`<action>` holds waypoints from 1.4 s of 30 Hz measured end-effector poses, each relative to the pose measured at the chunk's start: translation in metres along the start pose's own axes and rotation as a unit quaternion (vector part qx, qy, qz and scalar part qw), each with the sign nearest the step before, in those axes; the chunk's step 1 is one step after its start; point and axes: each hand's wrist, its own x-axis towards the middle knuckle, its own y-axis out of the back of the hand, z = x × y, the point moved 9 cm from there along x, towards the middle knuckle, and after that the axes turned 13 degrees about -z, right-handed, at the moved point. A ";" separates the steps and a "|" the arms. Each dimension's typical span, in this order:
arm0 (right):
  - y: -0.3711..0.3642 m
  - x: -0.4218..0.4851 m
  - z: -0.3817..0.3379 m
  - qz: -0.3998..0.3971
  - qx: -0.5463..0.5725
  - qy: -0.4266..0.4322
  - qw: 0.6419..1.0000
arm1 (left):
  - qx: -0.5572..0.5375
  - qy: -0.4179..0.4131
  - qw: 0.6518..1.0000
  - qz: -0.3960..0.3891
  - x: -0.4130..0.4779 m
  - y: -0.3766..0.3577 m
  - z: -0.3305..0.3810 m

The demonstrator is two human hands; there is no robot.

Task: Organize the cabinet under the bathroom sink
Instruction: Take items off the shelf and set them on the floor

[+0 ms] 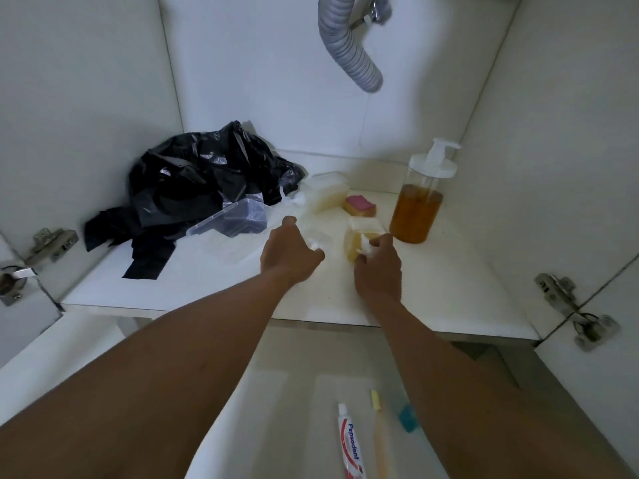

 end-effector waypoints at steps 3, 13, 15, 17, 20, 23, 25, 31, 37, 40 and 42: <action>0.021 -0.019 -0.012 -0.019 -0.009 0.028 0.999 | 0.023 -0.026 0.999 -0.038 -0.017 0.006 0.024; 0.106 -0.079 -0.033 -0.077 -0.144 -0.003 0.987 | 0.124 -0.116 0.967 -0.189 -0.107 -0.030 0.085; 0.116 -0.093 -0.023 -0.104 -0.170 -0.029 0.980 | 0.137 -0.136 0.959 -0.208 -0.123 -0.044 0.093; 0.124 -0.106 -0.011 -0.136 -0.193 -0.051 0.970 | 0.147 -0.161 0.950 -0.225 -0.137 -0.057 0.101; 0.132 -0.121 0.009 -0.187 -0.208 -0.082 0.956 | 0.173 -0.200 0.932 -0.247 -0.152 -0.076 0.112; 0.140 -0.135 0.031 -0.230 -0.189 -0.114 0.948 | 0.171 -0.229 0.914 -0.287 -0.165 -0.100 0.114; 0.137 -0.147 0.051 -0.272 -0.178 -0.142 0.935 | 0.169 -0.236 0.904 -0.314 -0.174 -0.123 0.108; 0.108 -0.188 0.136 -0.335 -0.188 -0.242 0.891 | 0.207 -0.229 0.881 -0.358 -0.206 -0.213 0.076; 0.091 -0.213 0.195 -0.317 -0.183 -0.269 0.891 | 0.180 -0.169 0.897 -0.366 -0.221 -0.267 0.035; 0.088 -0.217 0.213 -0.303 -0.178 -0.276 0.895 | 0.163 -0.157 0.907 -0.355 -0.222 -0.276 0.025; 0.086 -0.220 0.220 -0.299 -0.171 -0.278 0.897 | 0.149 -0.154 0.911 -0.353 -0.222 -0.278 0.023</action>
